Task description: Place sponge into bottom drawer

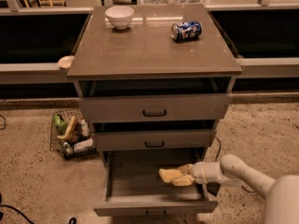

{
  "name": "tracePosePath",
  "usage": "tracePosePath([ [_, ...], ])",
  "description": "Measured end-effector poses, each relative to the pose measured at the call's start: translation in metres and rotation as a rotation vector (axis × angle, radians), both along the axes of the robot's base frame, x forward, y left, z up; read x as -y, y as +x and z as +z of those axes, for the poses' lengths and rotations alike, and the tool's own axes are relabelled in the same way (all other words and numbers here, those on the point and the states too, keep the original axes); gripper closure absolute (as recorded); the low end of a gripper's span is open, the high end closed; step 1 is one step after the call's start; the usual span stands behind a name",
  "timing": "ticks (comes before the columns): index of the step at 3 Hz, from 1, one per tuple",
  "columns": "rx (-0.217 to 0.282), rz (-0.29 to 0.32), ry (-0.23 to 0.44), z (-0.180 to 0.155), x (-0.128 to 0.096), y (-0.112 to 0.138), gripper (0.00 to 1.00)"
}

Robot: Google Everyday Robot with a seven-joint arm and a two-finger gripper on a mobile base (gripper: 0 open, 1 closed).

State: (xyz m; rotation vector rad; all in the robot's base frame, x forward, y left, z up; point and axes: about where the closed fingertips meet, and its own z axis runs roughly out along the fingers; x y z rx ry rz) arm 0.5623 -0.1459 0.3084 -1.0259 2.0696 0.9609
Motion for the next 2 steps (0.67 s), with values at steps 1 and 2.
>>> tracePosePath([
  [1, -0.057, 0.027, 0.013, -0.047, -0.015, 0.014, 1.0],
  [2, -0.095, 0.045, 0.025, -0.076, -0.024, 0.026, 0.82],
])
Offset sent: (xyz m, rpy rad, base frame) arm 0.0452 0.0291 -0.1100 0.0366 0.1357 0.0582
